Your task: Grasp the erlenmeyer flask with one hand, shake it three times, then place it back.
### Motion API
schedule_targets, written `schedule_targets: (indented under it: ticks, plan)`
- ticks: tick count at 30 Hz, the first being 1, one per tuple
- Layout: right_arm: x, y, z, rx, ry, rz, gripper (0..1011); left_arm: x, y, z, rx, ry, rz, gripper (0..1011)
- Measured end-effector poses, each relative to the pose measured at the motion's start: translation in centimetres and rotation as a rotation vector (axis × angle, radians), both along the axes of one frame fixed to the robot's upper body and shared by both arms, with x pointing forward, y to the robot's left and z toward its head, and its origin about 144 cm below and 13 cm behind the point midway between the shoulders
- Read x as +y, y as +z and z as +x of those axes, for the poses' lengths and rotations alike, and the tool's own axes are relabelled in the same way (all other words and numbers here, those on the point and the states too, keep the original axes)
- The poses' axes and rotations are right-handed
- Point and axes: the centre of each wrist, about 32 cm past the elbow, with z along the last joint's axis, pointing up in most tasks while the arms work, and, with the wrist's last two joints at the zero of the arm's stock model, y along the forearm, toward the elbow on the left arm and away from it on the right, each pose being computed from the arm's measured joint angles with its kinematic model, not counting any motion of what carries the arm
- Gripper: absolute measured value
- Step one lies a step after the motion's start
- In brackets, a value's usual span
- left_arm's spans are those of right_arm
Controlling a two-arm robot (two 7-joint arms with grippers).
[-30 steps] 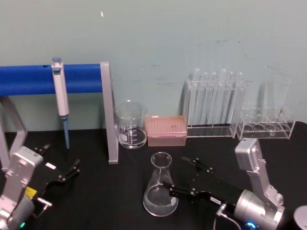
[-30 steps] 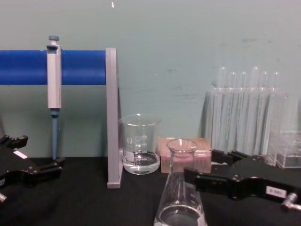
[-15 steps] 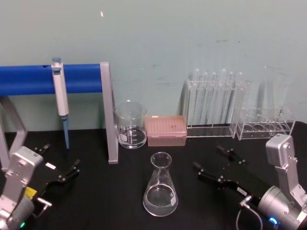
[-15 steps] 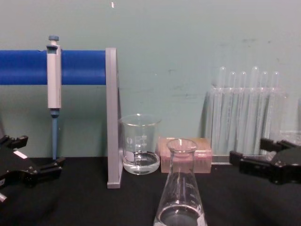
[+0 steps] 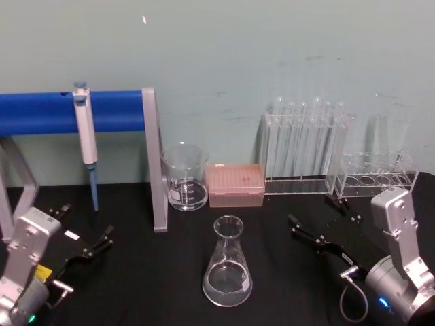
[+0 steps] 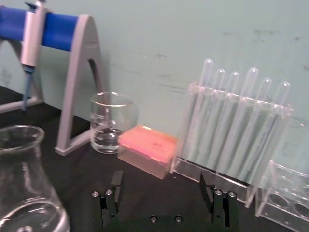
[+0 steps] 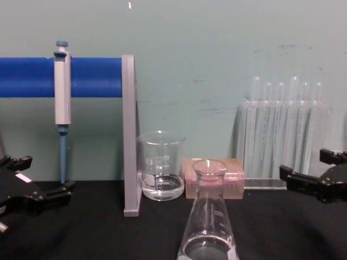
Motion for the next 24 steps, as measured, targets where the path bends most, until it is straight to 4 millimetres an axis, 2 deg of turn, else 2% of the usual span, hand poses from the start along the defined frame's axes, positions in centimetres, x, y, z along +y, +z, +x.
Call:
schedule_targets:
  ticks: [11,24]
  plan:
    - [0.73,-0.92,0.87,0.012,-0.062,0.001,1003,0.00,0.00,0.00,0.000,0.000,0.000,1001]
    - [0.93,-0.95,1.13,0.009,-0.069,0.002,1003,0.00,0.00,0.00,0.000,0.000,0.000,1001]
